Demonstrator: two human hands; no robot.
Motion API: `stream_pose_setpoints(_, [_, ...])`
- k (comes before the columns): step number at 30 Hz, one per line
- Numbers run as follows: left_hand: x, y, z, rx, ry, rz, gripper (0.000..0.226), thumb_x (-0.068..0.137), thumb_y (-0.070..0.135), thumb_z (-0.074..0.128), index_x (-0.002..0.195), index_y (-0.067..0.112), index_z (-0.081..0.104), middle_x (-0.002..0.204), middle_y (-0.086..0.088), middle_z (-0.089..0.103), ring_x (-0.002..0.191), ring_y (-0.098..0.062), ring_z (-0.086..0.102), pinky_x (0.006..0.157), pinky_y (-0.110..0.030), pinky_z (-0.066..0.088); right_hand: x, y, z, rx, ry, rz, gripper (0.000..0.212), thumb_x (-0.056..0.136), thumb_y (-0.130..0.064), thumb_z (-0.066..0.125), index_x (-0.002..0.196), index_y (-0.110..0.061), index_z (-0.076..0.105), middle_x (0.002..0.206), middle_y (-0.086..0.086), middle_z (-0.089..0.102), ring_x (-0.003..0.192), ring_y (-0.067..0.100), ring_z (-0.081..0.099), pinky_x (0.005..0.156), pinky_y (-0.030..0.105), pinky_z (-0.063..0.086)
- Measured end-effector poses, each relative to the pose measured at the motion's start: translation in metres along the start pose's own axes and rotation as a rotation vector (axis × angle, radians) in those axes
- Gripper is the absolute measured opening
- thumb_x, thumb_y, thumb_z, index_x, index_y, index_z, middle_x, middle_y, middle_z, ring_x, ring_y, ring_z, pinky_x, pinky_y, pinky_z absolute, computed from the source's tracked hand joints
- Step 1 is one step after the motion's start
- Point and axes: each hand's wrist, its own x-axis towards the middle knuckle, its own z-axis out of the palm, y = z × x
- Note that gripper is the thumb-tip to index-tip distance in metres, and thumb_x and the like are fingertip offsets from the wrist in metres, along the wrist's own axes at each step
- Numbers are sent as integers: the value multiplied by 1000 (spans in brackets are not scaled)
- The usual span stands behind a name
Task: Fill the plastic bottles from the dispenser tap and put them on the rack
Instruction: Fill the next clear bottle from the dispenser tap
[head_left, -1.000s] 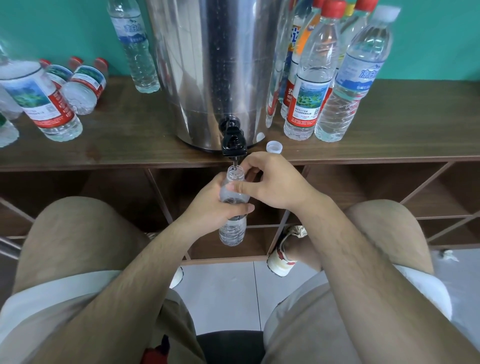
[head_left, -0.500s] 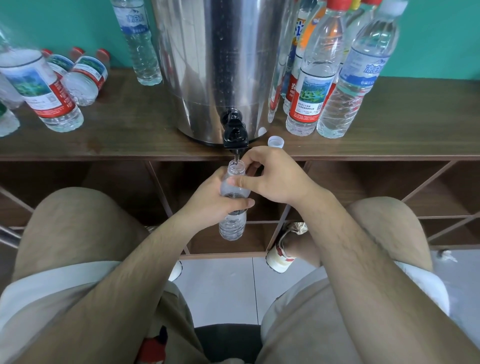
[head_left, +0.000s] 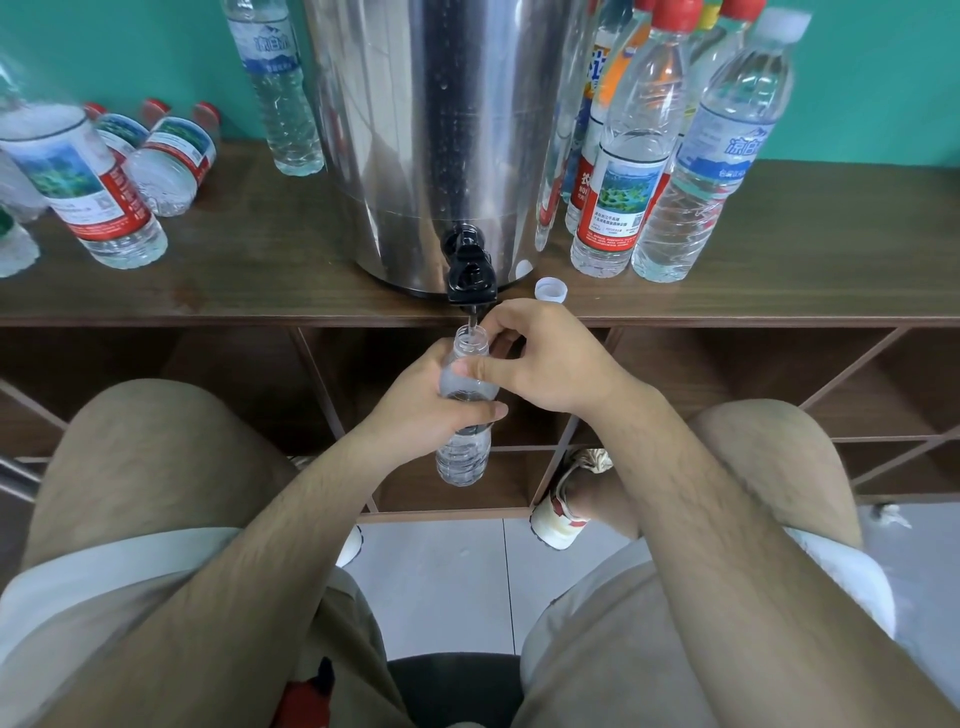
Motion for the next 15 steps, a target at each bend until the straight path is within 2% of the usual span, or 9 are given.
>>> stream_pose_setpoints(4, [0, 1, -1, 11, -2, 3, 75, 78, 22, 90, 142, 27, 51, 125, 5, 70, 115, -15, 68, 105, -47, 54, 0, 0, 0, -1, 0, 0, 33, 85, -46, 81, 97, -16, 73, 93, -5, 69, 86, 14, 65, 80, 43, 58])
stream_pose_setpoints(15, [-2, 3, -1, 27, -3, -4, 74, 80, 23, 89, 142, 28, 50, 124, 8, 69, 114, -12, 67, 105, -44, 55, 0, 0, 0, -29, -7, 7, 35, 84, -51, 79, 98, -19, 73, 93, -8, 68, 86, 12, 65, 78, 41, 59])
